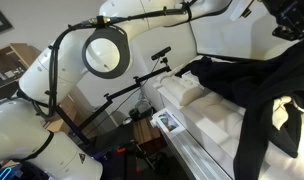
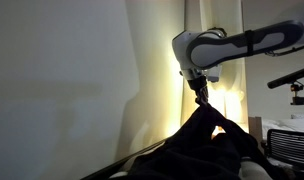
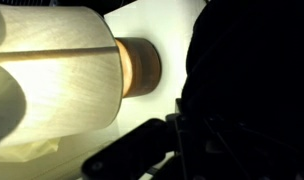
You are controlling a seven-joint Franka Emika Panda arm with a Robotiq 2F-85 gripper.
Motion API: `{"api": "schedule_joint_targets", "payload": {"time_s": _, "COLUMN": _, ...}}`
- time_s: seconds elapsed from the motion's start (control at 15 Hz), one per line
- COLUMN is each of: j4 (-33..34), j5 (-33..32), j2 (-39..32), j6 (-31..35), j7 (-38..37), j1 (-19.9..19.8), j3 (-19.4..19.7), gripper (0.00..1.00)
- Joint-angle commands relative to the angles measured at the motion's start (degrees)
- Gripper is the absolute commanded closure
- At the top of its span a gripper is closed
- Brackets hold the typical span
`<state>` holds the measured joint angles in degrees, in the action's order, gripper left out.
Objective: Unfold the black cloth on the bed.
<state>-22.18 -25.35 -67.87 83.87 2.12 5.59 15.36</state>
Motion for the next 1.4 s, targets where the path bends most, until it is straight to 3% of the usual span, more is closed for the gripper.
{"api": "schedule_joint_targets", "payload": {"time_s": 0.0, "j4": -1.17, "j5": 1.49, "j2": 2.97, "j6": -1.64, "j7": -1.76, "j1": -3.07, "j3": -0.14, "gripper": 0.93}}
{"api": "schedule_joint_targets", "payload": {"time_s": 0.2, "j4": -1.39, "j5": 1.21, "j2": 3.1, "j6": -1.45, "j7": -1.79, "j1": -4.07, "j3": 0.03, "gripper": 0.93}}
{"api": "schedule_joint_targets", "payload": {"time_s": 0.27, "j4": -1.33, "j5": 1.02, "j2": 2.87, "j6": -1.4, "j7": -2.41, "j1": -4.12, "j3": 0.21, "gripper": 0.67}}
{"api": "schedule_joint_targets", "payload": {"time_s": 0.33, "j4": -1.35, "j5": 1.04, "j2": 2.73, "j6": -1.22, "j7": -2.53, "j1": -4.23, "j3": 0.14, "gripper": 0.66}}
{"api": "schedule_joint_targets", "payload": {"time_s": 0.4, "j4": -1.48, "j5": 1.22, "j2": 2.77, "j6": -1.4, "j7": -2.91, "j1": -4.34, "j3": 0.0, "gripper": 0.86}}
{"api": "schedule_joint_targets", "payload": {"time_s": 0.47, "j4": -1.44, "j5": 1.21, "j2": 2.76, "j6": -1.36, "j7": -3.88, "j1": -4.43, "j3": 0.1, "gripper": 0.86}}
{"api": "schedule_joint_targets", "payload": {"time_s": 0.6, "j4": -1.57, "j5": 1.83, "j2": 3.3, "j6": -2.14, "j7": -5.74, "j1": -5.26, "j3": -0.09, "gripper": 0.96}}
{"api": "schedule_joint_targets", "payload": {"time_s": 1.0, "j4": -1.68, "j5": 1.32, "j2": 4.2, "j6": -5.03, "j7": -13.7, "j1": -7.9, "j3": 0.83, "gripper": 0.92}}
{"api": "schedule_joint_targets", "payload": {"time_s": 1.07, "j4": -1.77, "j5": 1.81, "j2": 4.48, "j6": -5.2, "j7": -13.8, "j1": -8.51, "j3": 0.25, "gripper": 0.93}}
{"api": "schedule_joint_targets", "payload": {"time_s": 1.13, "j4": -1.78, "j5": 4.57, "j2": 5.3, "j6": -4.46, "j7": -9.83, "j1": -9.95, "j3": -2.7, "gripper": 0.93}}
{"api": "schedule_joint_targets", "payload": {"time_s": 1.2, "j4": -1.14, "j5": 6.1, "j2": 5.24, "j6": -2.74, "j7": -7.74, "j1": -10.53, "j3": -4.01, "gripper": 0.68}}
{"api": "schedule_joint_targets", "payload": {"time_s": 1.33, "j4": -0.4, "j5": 8.73, "j2": 5.31, "j6": -0.79, "j7": -5.48, "j1": -11.42, "j3": -6.51, "gripper": 0.62}}
